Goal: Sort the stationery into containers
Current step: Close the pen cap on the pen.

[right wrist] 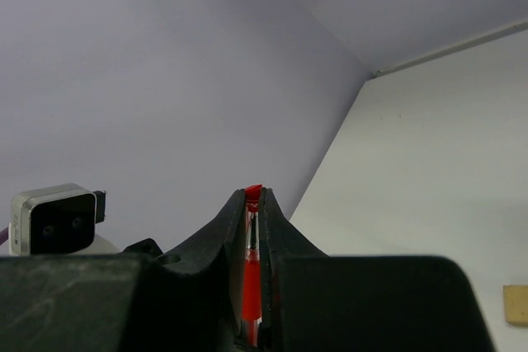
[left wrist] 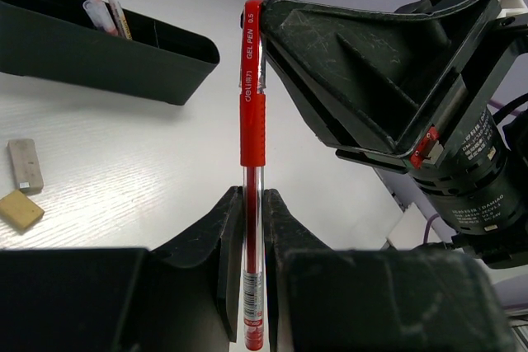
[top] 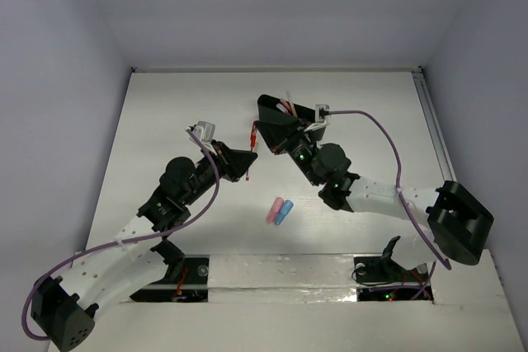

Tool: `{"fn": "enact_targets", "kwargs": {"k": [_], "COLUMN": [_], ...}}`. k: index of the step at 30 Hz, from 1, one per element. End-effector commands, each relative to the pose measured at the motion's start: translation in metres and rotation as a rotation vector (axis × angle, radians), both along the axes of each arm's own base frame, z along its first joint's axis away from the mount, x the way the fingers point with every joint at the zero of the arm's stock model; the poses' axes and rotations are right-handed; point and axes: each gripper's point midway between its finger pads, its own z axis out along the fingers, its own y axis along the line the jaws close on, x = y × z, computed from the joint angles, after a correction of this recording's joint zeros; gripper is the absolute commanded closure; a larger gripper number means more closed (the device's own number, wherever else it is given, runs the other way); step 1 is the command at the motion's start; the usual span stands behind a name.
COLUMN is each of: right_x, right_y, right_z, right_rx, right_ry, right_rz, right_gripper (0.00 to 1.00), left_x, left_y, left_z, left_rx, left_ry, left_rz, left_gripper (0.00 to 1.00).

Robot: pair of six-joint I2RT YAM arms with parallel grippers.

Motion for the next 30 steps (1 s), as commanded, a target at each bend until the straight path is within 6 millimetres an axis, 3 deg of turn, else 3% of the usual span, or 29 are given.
{"fn": "enact_targets", "kwargs": {"k": [1, 7, 15, 22, 30], "right_x": [-0.008, -0.020, -0.036, -0.052, -0.059], "right_y": [-0.001, 0.011, 0.022, 0.025, 0.033], "right_z": [0.012, 0.008, -0.026, -0.040, -0.066], "right_rx": [-0.011, -0.100, -0.288, -0.302, -0.299], "right_ry": [-0.051, -0.063, 0.007, 0.043, 0.157], "right_rz": [-0.015, 0.060, 0.178, 0.267, 0.323], "right_gripper": [1.00, 1.00, 1.00, 1.00, 1.00], "left_x": [0.009, 0.009, 0.006, 0.007, 0.005], "left_y": [0.007, 0.009, 0.011, 0.016, 0.027], "left_z": [0.039, 0.045, 0.058, 0.069, 0.096], "left_rx": [-0.088, -0.071, -0.060, -0.049, -0.070], "left_ry": [-0.107, -0.124, -0.150, -0.171, -0.232], "left_rz": [0.058, 0.064, 0.062, 0.082, 0.122], "left_gripper": [1.00, 1.00, 1.00, 1.00, 1.00]}}
